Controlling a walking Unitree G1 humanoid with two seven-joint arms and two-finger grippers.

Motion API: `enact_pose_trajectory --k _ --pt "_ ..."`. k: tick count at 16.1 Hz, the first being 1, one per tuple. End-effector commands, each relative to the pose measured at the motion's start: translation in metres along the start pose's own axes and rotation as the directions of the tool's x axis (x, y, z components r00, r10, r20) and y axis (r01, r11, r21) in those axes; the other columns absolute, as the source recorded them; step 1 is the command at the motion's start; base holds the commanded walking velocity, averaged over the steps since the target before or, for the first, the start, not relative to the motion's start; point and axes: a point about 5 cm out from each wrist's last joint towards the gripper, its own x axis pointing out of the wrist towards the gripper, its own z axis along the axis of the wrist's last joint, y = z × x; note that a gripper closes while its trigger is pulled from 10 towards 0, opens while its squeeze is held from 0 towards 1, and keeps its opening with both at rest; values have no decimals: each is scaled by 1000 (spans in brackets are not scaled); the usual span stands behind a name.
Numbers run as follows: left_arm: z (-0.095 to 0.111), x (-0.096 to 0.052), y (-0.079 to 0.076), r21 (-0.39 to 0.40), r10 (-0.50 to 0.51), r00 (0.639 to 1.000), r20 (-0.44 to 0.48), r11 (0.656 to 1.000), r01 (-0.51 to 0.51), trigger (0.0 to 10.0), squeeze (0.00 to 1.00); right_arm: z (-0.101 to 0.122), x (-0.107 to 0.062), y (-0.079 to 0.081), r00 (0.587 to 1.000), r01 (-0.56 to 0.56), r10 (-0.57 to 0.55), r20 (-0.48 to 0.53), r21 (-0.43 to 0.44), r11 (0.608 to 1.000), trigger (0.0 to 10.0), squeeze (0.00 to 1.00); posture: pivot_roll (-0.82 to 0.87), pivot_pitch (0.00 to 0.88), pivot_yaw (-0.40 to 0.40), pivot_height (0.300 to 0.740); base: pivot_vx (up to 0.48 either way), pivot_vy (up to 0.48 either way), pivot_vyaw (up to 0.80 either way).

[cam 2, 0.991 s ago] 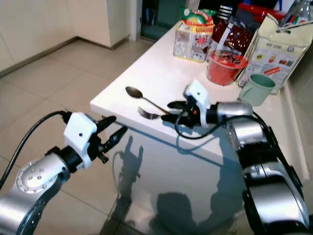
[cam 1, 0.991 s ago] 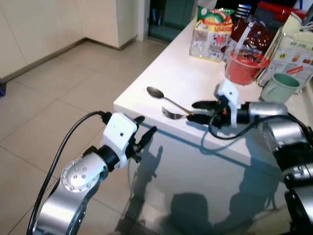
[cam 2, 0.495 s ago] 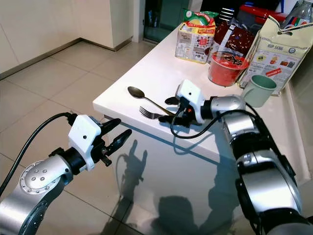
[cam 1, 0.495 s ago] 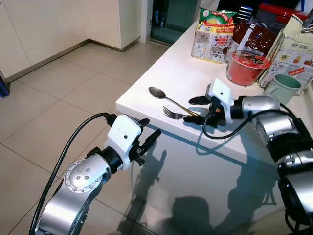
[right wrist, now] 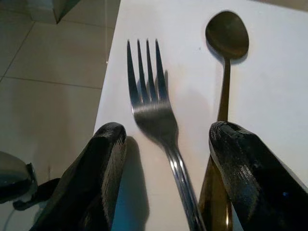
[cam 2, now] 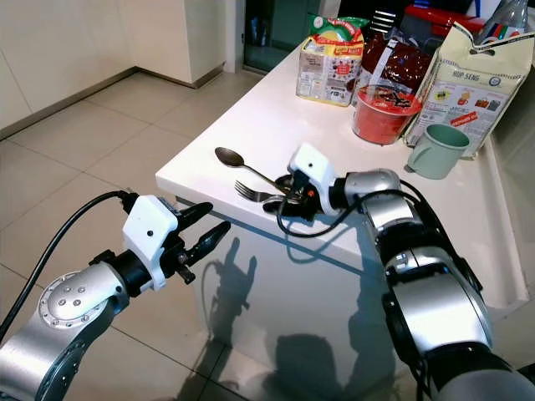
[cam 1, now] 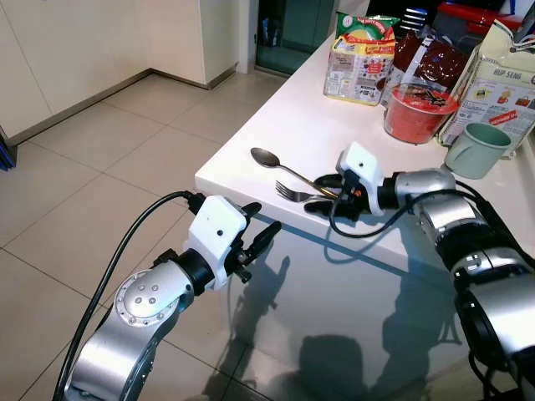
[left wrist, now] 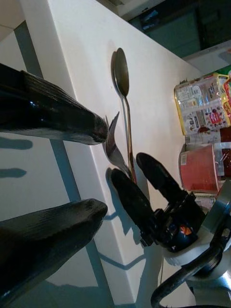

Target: Setting the table

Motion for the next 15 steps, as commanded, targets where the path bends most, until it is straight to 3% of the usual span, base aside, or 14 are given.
enact_pose_trajectory --k 1,3,6,9,15 --pt "2 3 -2 2 -24 1000 9 1000 24 10000 0 2 0 -2 1000 7 -7 -11 -12 1000 2784 0 110 0 -56 740 0 0 0" --pt "2 3 -1 4 -23 1000 9 1000 23 10000 0 1 3 -2 999 13 -14 -30 -21 1000 3059 0 110 0 -60 740 0 0 0" --pt "2 3 -2 1 -23 1000 9 1000 23 10000 0 2 3 -3 998 1 -4 -67 -42 999 2235 0 111 0 -64 740 0 0 0" --pt "2 2 -2 0 -25 1000 8 1000 25 10000 0 4 0 -6 995 5 -12 -101 -69 998 2510 0 113 0 -65 740 0 0 0" --pt "1 0 -6 -8 -52 999 3 999 52 10000 0 -6 -8 -6 976 -51 27 -216 -107 993 4196 0 115 0 -66 740 0 0 0"
